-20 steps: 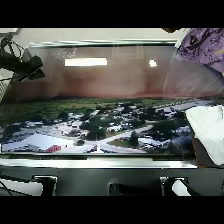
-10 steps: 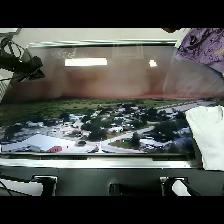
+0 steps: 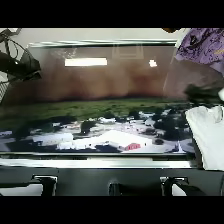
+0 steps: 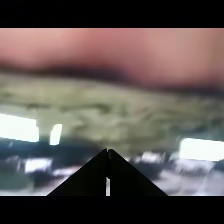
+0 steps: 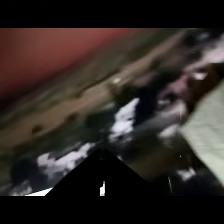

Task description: Fold the clothes and pants, and hang the long-sleeved shirts on hangers.

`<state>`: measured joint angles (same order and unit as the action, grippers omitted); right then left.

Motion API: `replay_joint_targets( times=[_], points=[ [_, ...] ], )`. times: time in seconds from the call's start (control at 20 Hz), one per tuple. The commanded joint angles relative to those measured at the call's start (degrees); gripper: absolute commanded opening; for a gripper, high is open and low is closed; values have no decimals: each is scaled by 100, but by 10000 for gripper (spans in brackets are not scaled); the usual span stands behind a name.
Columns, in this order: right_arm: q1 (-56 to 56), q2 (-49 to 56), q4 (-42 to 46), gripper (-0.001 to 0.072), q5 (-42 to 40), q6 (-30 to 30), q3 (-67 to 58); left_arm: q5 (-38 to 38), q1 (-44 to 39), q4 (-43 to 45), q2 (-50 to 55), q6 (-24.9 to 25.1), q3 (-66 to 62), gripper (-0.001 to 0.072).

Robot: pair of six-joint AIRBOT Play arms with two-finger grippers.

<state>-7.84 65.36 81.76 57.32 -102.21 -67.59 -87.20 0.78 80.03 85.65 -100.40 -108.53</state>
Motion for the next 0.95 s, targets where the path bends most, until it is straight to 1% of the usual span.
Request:
replay_joint_targets(
  times=[0.0,0.1,0.2,0.45,0.9],
  points=[
    [1766,195,149,38,-179,599,-28,385,-345,273,-911,304,1272,18],
    [2321,205,144,38,-227,597,-28,839,-562,278,-1534,291,2190,18],
    [2603,205,144,39,-341,579,-31,1040,-638,313,-1875,291,2656,18],
    [2621,195,144,39,-208,581,-31,1032,-623,380,-1904,289,2686,19],
    [2621,195,142,39,-216,581,-31,1032,-621,380,-1906,289,2686,19]
  ],
)
